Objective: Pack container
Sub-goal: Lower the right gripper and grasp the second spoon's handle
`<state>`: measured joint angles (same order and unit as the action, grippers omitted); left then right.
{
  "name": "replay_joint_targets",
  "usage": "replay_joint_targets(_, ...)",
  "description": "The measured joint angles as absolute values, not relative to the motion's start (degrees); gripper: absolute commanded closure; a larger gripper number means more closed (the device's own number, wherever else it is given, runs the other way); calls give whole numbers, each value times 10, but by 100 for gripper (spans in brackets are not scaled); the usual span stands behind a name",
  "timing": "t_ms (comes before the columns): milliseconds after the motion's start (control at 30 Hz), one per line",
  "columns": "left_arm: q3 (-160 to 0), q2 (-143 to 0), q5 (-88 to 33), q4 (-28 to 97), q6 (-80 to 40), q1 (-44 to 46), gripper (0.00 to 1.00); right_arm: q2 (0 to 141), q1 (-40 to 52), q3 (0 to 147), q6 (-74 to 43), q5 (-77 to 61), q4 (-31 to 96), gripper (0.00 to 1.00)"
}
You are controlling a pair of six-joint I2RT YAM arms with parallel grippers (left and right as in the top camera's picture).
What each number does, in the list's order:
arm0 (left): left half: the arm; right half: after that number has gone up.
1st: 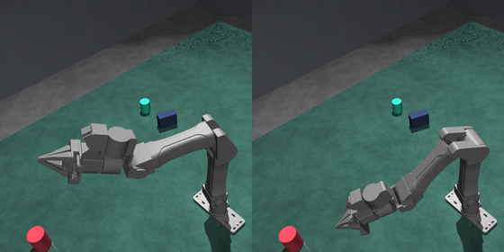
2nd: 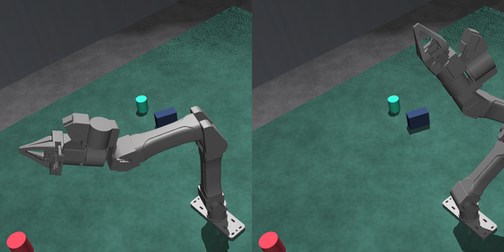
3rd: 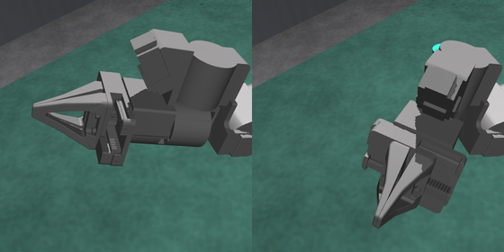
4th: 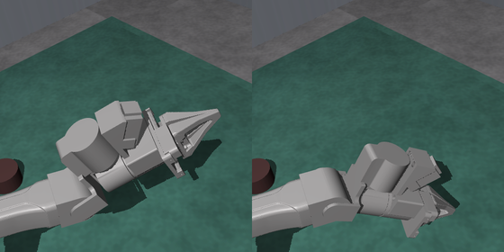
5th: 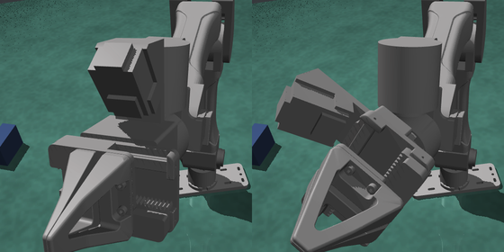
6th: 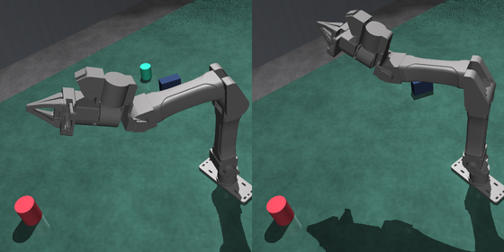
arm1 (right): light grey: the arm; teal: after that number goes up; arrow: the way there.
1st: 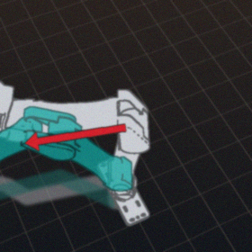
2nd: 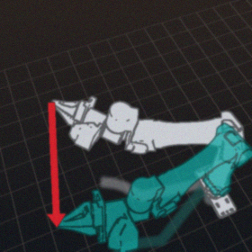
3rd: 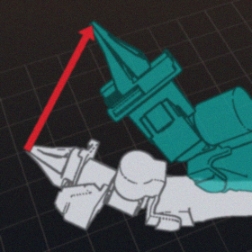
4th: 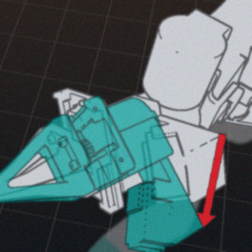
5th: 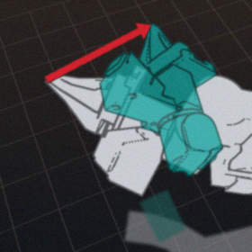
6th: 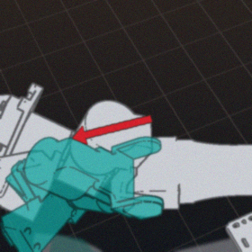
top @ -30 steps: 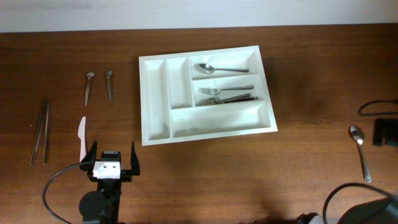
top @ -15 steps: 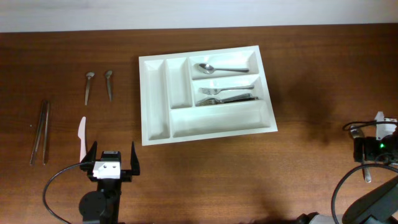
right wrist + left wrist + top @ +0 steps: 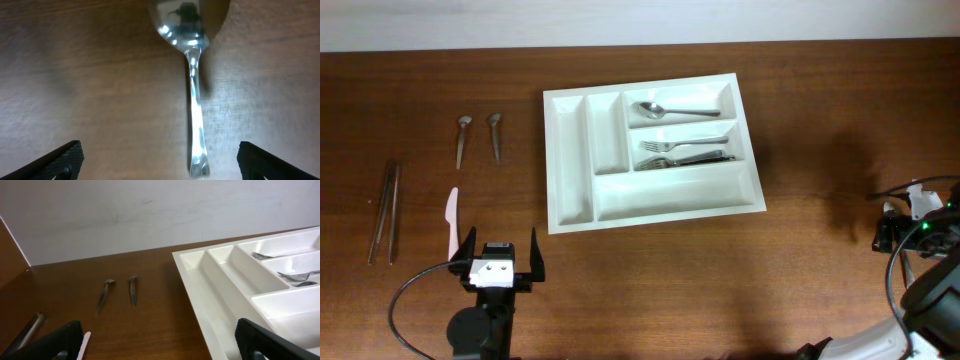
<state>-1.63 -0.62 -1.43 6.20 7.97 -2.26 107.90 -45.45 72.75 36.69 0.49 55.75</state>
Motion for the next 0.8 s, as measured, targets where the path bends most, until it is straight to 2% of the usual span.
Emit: replay_joint_targets(800, -16, -6, -14, 62, 80, -23, 1, 1128, -455, 736, 457, 29, 493, 1)
